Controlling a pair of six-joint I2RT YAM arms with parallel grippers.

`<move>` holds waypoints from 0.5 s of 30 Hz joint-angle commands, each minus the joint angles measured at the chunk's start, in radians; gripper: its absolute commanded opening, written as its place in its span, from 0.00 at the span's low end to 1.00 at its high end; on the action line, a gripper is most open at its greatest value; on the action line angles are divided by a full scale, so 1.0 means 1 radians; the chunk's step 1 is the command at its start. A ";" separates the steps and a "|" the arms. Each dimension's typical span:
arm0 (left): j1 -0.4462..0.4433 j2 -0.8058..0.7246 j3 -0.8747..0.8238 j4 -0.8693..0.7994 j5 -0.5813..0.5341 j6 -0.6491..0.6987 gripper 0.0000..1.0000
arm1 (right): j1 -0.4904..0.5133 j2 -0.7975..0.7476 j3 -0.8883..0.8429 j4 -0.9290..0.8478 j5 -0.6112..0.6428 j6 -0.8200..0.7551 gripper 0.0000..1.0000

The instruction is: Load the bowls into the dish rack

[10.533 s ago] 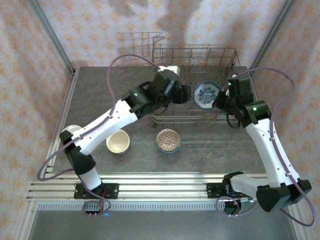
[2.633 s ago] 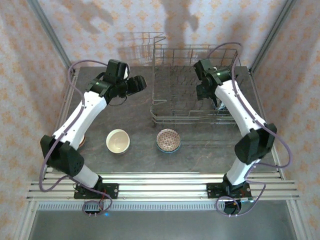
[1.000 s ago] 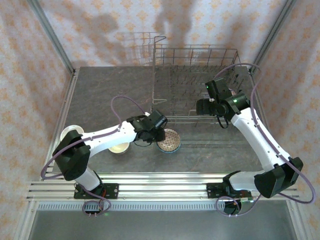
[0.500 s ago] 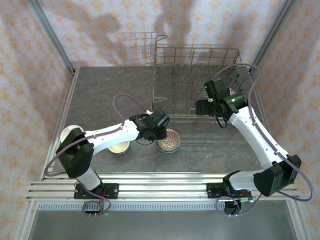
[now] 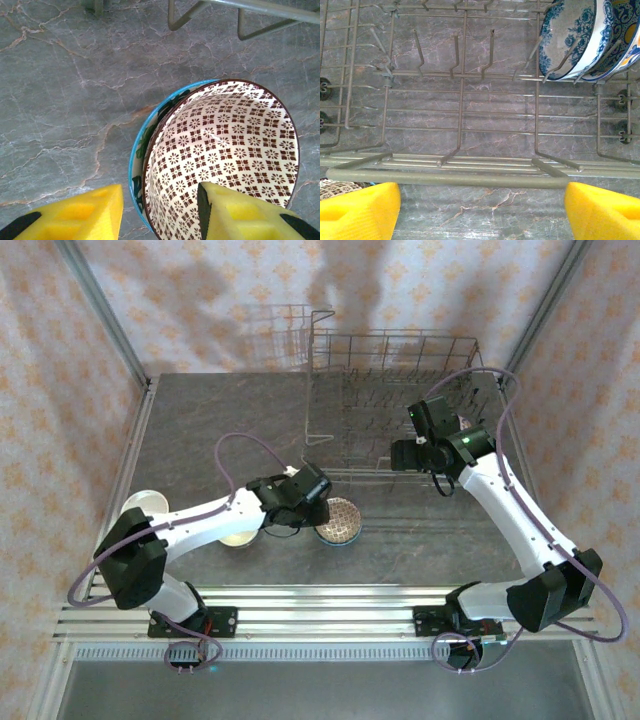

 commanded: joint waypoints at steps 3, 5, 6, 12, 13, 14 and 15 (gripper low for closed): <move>-0.006 0.023 -0.014 0.010 -0.033 -0.024 0.45 | 0.007 0.013 0.015 0.013 -0.003 0.009 0.85; -0.005 0.046 -0.003 0.016 -0.029 -0.021 0.45 | 0.007 0.013 0.015 0.013 -0.003 0.009 0.85; -0.004 0.057 0.003 0.014 -0.027 -0.021 0.45 | 0.008 0.013 0.017 0.012 -0.003 0.010 0.85; -0.007 0.089 0.013 0.019 -0.022 -0.018 0.43 | 0.007 0.007 0.010 0.006 0.008 0.009 0.85; -0.007 0.087 0.010 0.023 -0.023 -0.018 0.41 | 0.008 0.006 0.009 0.005 0.008 0.009 0.85; -0.007 0.087 0.010 0.029 -0.023 -0.021 0.40 | 0.007 0.004 0.008 0.006 0.008 0.009 0.85; -0.007 0.087 0.008 0.032 -0.023 -0.020 0.39 | 0.008 0.003 0.008 0.007 0.008 0.008 0.84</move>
